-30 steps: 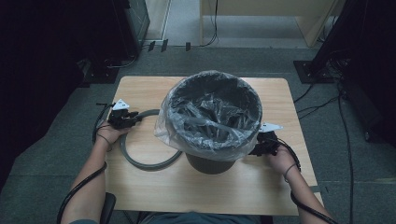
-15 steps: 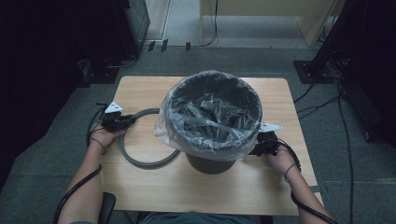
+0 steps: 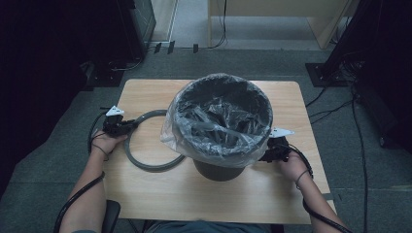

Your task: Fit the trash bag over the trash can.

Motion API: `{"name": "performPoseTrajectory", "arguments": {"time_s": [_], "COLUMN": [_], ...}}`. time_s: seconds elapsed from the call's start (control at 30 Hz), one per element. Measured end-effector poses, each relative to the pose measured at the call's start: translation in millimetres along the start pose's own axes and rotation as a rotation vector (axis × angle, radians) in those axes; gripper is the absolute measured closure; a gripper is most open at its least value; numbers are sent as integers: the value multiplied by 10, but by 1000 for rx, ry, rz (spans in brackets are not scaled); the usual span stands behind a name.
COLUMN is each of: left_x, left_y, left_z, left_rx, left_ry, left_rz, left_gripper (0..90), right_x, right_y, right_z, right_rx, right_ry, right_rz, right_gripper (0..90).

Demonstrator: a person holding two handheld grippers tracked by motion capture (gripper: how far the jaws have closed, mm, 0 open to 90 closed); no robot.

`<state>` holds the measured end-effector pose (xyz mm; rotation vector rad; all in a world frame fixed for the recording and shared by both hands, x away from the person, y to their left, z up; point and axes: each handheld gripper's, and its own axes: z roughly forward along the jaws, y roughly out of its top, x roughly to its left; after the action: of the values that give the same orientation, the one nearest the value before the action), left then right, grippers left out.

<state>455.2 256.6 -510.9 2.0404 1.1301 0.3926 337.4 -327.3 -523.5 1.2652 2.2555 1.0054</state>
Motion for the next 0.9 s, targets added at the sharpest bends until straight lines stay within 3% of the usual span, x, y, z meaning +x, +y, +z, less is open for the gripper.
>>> {"name": "performPoseTrajectory", "arguments": {"time_s": [0.17, 0.37, 0.8, 0.9], "left_x": [-2, 9, 10, 6], "left_y": [19, 45, 111, 124], "left_z": [-3, -4, -41, -50], "left_rx": [17, 32, 57, 72], "left_ry": [-6, -24, -35, -40], "left_rz": [-31, -98, -115, -103], "left_gripper": [781, 783, 787, 788], "right_x": [0, 0, 0, 0], "right_y": [0, -1, -1, -1], "right_z": [0, 1, 0, 0], "right_rx": [0, -1, 0, 0], "right_ry": [0, 0, 0, 0], "right_rz": [0, 0, 0, 0], "right_gripper": [120, 120, 120, 120]}}
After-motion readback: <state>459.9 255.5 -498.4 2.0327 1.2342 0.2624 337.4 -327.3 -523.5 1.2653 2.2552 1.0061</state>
